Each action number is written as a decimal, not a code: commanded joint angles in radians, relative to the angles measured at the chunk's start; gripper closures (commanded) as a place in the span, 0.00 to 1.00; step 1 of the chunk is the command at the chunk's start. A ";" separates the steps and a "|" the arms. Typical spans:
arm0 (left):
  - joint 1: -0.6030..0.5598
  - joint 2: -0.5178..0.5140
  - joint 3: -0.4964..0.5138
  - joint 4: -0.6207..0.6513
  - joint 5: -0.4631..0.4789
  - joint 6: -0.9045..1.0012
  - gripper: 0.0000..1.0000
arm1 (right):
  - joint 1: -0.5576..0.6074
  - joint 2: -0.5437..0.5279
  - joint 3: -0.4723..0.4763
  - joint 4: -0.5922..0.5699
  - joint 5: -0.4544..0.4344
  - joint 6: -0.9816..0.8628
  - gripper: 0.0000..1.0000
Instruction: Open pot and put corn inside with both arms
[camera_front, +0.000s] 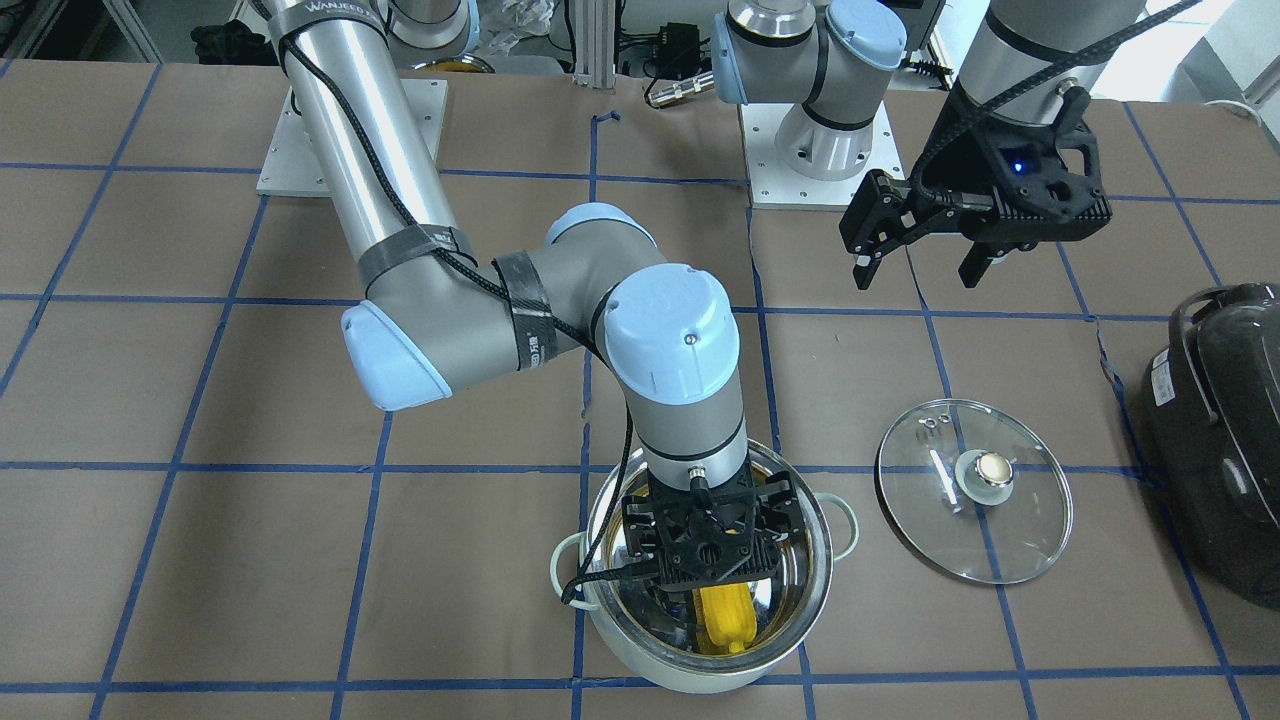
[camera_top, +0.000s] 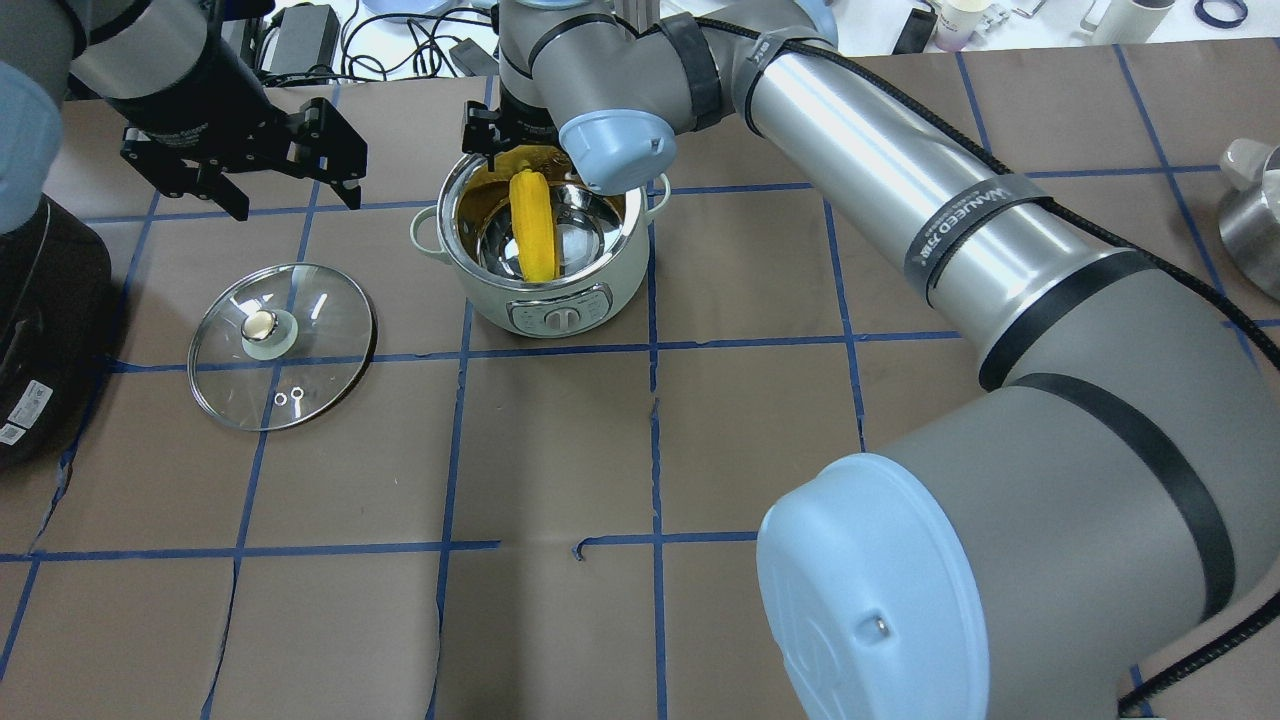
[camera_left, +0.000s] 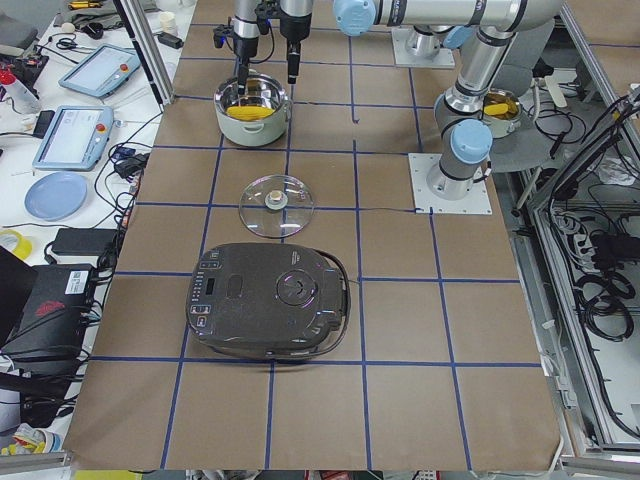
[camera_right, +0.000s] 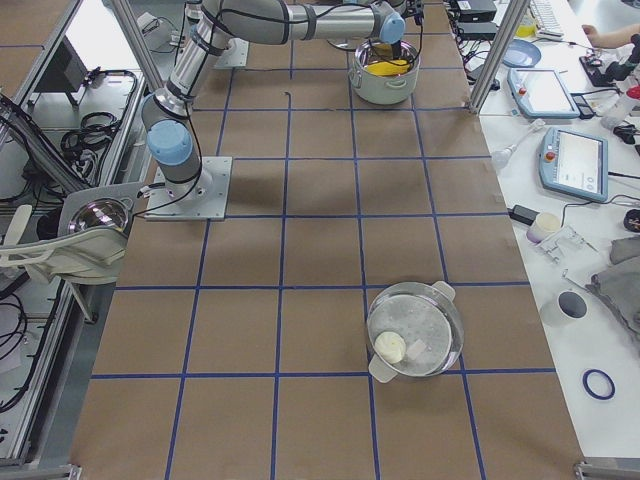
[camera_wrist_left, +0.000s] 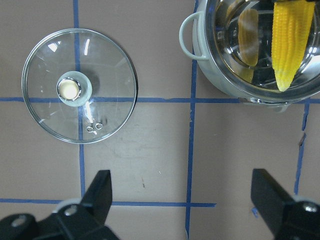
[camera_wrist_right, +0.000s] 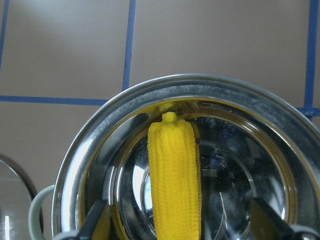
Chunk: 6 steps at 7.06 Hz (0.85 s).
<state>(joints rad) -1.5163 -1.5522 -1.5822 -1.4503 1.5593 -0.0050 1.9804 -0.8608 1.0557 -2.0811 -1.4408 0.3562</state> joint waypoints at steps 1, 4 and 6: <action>-0.031 0.003 -0.012 0.018 0.001 -0.007 0.00 | -0.055 -0.094 0.023 0.149 0.000 -0.064 0.00; -0.036 0.006 -0.018 0.018 -0.001 0.000 0.00 | -0.309 -0.342 0.164 0.520 -0.001 -0.430 0.00; -0.038 0.006 -0.016 0.008 0.001 0.007 0.00 | -0.431 -0.591 0.349 0.552 -0.016 -0.571 0.00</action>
<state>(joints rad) -1.5527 -1.5465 -1.5987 -1.4356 1.5594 -0.0011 1.6205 -1.3109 1.3003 -1.5601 -1.4464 -0.1450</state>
